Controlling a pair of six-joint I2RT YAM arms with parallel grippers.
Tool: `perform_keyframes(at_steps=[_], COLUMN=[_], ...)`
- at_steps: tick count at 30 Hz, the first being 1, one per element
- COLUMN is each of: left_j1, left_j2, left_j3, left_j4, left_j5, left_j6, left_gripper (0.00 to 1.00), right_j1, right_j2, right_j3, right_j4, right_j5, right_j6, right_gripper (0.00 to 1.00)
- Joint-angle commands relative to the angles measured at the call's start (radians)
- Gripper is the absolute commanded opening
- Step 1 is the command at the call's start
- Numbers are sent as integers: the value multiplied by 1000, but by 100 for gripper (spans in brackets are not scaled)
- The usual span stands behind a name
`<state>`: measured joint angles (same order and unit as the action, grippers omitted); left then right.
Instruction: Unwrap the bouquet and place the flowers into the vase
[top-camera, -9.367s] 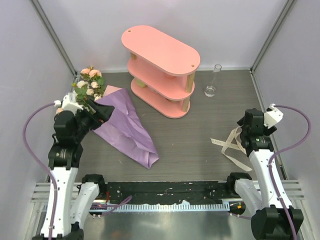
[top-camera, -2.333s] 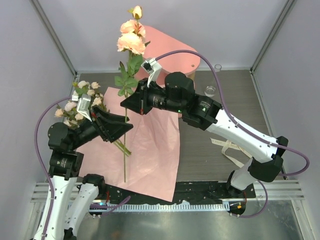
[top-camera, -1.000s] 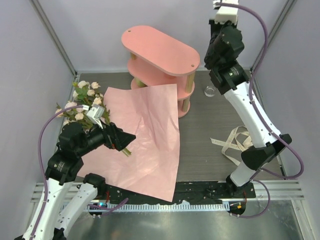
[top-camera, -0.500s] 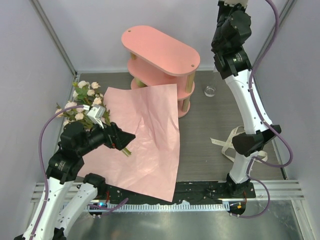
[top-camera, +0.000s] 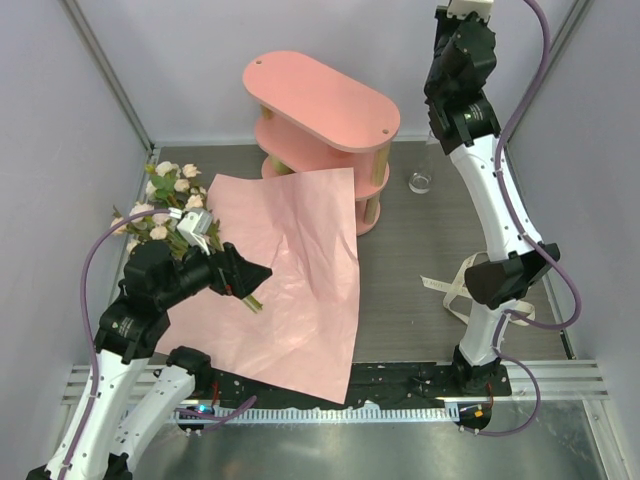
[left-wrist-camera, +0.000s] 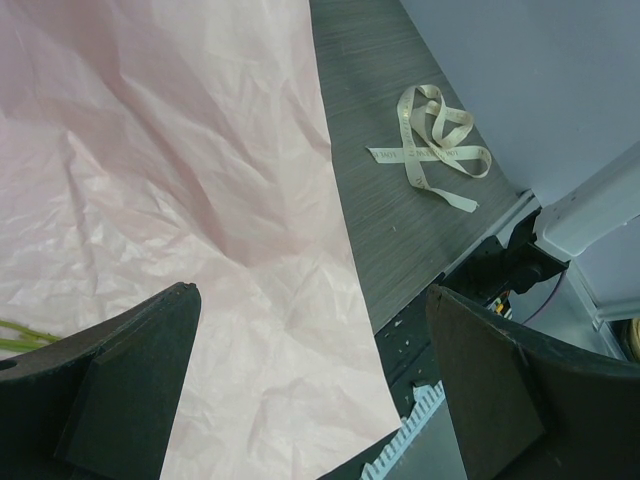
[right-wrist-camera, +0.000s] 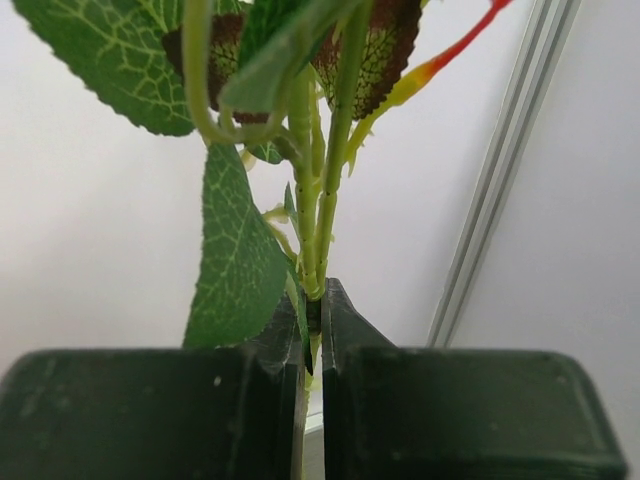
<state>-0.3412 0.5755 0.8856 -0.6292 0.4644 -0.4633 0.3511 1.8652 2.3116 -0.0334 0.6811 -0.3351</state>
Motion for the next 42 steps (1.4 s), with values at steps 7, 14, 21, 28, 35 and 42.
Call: perform_keyframes(at_steps=[7, 14, 21, 28, 35, 42], left_j1=[-4, -4, -4, -4, -5, -4], left_j2=[6, 6, 11, 12, 12, 15], left_j3=[-5, -5, -5, -10, -11, -14], left_j4=[36, 36, 34, 33, 33, 28], left_j5=[25, 29, 28, 29, 26, 25], left_j6=[-5, -6, -5, -5, -3, 0], left_gripper=[100, 100, 100, 100, 100, 100], right_j1=[-18, -31, -58, -87, -115, -135], right_j2=[-83, -100, -132, -146, -133, -112], right_j3=[-92, -158, -287, -432, -517, -549], right_j4=[47, 73, 145, 233, 287, 294], right_j5=[-20, -23, -28, -35, -58, -84], right_j6=[36, 47, 96, 139, 192, 235], right_gripper=[1, 1, 1, 1, 1, 1])
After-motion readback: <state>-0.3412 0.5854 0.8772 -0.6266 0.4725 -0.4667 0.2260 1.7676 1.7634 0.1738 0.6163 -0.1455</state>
